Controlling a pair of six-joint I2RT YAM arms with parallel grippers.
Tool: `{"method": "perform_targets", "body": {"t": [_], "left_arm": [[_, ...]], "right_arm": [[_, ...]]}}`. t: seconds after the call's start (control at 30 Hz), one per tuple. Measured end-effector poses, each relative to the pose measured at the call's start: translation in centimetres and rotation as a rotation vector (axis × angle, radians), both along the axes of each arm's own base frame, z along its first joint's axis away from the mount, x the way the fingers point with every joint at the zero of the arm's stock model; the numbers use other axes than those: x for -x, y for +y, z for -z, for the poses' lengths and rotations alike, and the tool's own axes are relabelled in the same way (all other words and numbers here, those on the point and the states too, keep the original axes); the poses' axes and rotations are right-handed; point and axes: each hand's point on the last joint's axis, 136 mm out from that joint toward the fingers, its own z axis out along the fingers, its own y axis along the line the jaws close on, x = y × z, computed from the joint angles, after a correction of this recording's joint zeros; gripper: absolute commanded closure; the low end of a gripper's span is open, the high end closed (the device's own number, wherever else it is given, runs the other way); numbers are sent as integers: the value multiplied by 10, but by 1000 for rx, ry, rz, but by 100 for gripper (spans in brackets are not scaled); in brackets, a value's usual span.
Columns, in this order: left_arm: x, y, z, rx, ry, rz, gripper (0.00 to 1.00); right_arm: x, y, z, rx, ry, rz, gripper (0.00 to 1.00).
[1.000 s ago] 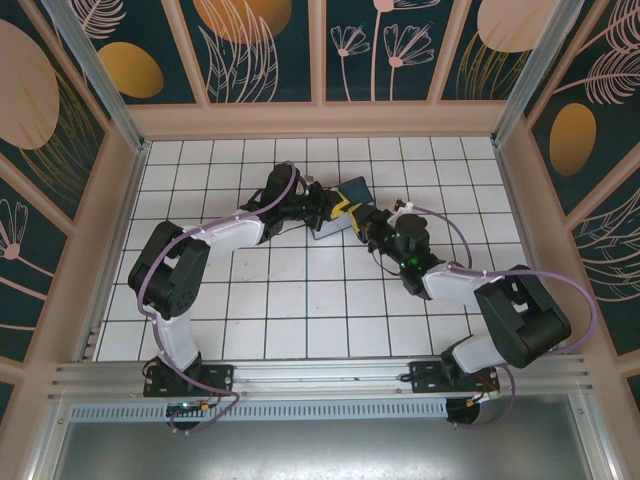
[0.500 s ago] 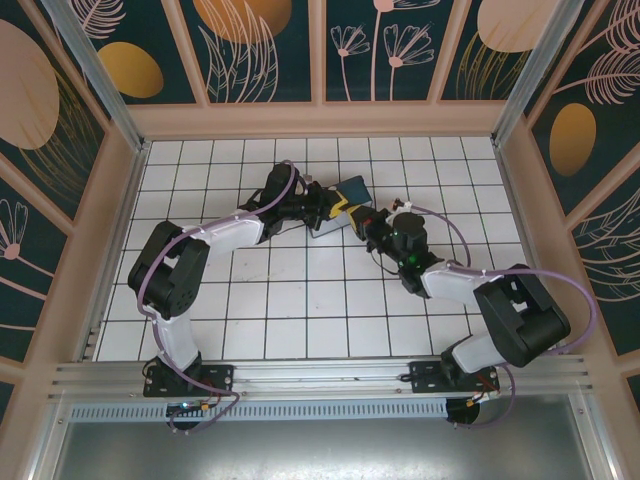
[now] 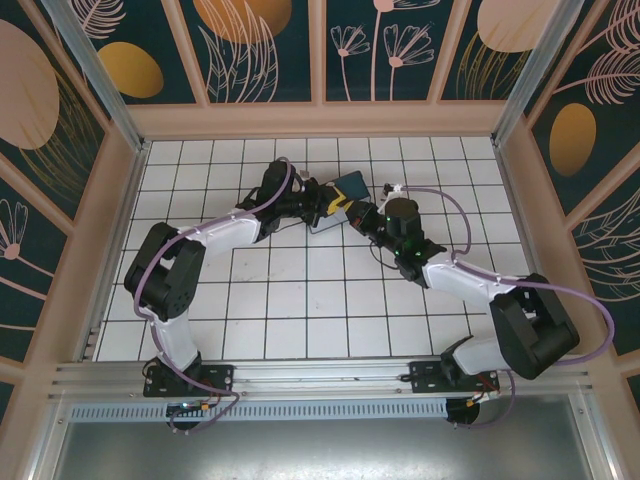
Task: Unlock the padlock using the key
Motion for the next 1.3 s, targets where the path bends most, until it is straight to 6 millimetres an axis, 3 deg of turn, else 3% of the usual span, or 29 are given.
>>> {"method": "perform_targets", "body": {"t": [0.5,0.77,0.83,0.9,1.1,1.3], "left_arm": [[3,2,8,-25,33,2,100],[-4,12,7,-36,28,-31,100],[-4,13,9,-38,31,-34,100],[-2,14,12,-39,42,-36,100],[0,15,17,-38,63,-41,100],[-2,15,14,-30,57,-50,100]], "right_arm": [[4,4,6,256,-151,-101,100],[-1,18,0,533,-202,-99,100],[0,19,1,527,-197,-104,98],[1,19,5,488,-171,-106,90],[2,17,11,207,-81,-79,81],[0,20,7,36,5,-58,79]]}}
